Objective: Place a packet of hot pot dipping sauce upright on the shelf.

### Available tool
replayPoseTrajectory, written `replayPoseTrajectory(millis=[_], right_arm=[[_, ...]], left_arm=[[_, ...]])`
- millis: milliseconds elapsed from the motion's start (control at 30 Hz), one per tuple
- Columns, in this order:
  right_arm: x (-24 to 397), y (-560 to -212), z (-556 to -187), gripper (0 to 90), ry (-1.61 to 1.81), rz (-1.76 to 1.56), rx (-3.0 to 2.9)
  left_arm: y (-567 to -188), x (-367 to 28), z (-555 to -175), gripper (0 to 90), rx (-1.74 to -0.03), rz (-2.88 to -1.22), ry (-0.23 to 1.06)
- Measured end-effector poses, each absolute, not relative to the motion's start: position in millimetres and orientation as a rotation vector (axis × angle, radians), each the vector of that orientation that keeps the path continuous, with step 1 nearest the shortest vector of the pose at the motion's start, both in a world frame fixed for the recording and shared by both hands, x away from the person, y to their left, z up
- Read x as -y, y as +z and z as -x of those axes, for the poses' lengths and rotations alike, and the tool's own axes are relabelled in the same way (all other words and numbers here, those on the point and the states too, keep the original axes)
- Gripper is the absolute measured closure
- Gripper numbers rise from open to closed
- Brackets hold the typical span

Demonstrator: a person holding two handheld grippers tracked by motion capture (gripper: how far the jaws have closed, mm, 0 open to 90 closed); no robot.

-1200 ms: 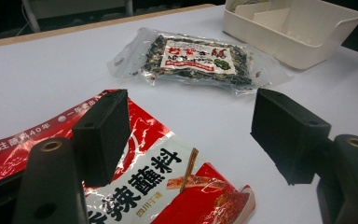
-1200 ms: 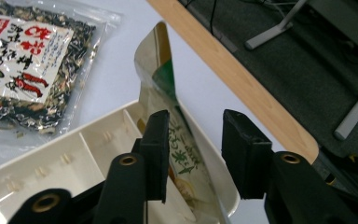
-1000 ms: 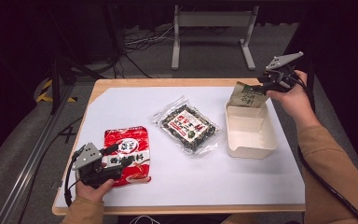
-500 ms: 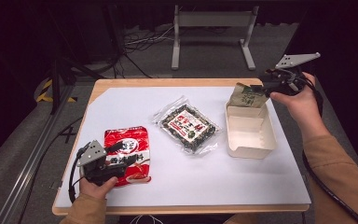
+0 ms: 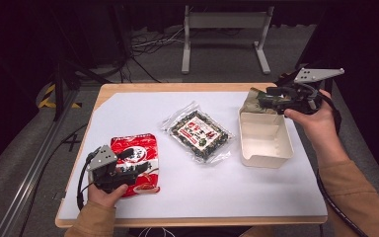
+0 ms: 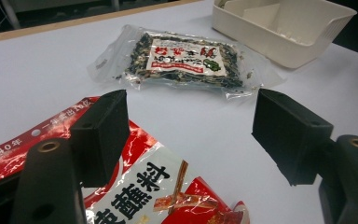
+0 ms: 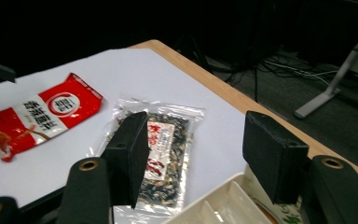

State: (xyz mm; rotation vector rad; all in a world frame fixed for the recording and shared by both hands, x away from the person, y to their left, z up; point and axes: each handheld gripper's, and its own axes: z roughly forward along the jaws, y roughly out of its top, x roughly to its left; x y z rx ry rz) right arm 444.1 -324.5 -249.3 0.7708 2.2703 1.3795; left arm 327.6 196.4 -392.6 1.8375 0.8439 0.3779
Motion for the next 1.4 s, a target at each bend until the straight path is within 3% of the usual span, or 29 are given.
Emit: replayPoseTrajectory(millis=[533, 1400], right_arm=[[308.9, -268.6, -420.6, 40.3, 1.528, -0.743, -2.243], [295.2, -302.5, -399.5, 37.3, 1.574, -0.689, -2.276]], left_arm=[[-391.1, -207.1, -342.5, 19.6, -1.004, -1.888, 0.425], [-409.6, -254.9, -412.1, 17.5, -1.251, -1.899, 0.427]])
